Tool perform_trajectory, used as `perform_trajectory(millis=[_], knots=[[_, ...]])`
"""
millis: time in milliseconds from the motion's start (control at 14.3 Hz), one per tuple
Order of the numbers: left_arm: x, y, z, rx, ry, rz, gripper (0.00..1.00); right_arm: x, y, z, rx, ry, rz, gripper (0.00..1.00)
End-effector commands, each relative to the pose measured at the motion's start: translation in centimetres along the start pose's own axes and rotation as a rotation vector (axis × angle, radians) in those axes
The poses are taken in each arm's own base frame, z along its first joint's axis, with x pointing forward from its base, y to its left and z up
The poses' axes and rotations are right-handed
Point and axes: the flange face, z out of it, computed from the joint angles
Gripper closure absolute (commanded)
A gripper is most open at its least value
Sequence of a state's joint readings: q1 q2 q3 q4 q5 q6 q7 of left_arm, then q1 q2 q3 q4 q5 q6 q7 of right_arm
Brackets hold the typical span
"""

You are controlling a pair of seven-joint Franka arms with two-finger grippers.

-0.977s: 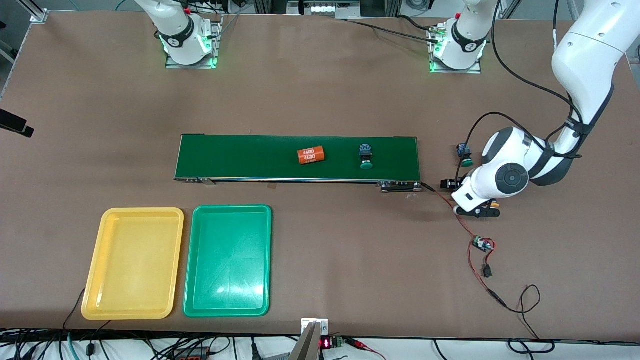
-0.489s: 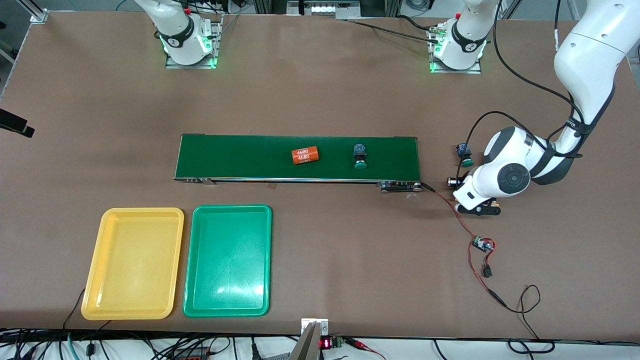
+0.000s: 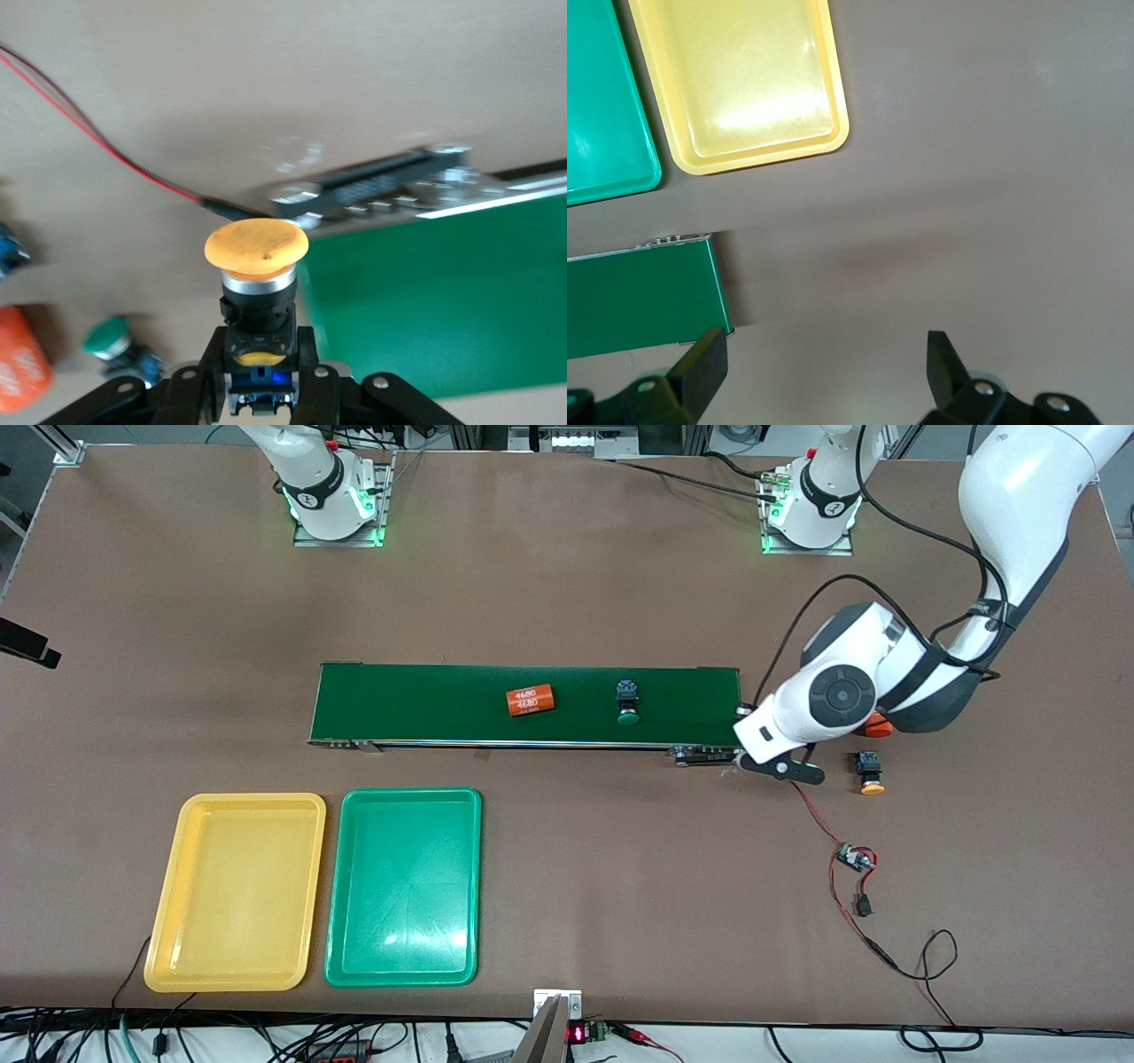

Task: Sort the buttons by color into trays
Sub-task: 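Grasp a yellow-capped button with the left gripper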

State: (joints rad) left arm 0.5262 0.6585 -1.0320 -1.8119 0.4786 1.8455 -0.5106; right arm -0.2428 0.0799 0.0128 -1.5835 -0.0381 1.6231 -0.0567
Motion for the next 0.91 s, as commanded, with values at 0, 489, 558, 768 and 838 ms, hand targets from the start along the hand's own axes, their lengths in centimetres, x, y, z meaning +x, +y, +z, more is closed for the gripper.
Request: perform_trajectory(millis=[0,489,558,768,838], knots=[[-1.0,5.3,0.0,-0.020,-0.017,-0.031,0.84,-0.2,-0.3,-0.5,0.012,0.010,-0.007,0.00],[-1.3,9.7,3.8,-0.041,-0.034,-0.049,0.79,-0.4,-5.1,-1.3,0.024,0.018,-0.085,0.00],[-1.1,9.5,4.5,-0.036,-0.043,-0.059,0.68,-0.4,-6.1,-1.3,0.029,0.020,-0.102,0.00],[-1.1,9.3,4.3,-0.029,-0.042,-0.063,0.00,-0.3,-8.4,-1.0,0.057,0.010,-0.153,0.00],[-0.9,8.9,3.7,-0.029,-0.035,-0.071,0.00,-0.2,-8.8,-0.8,0.055,0.011,-0.159,0.00]])
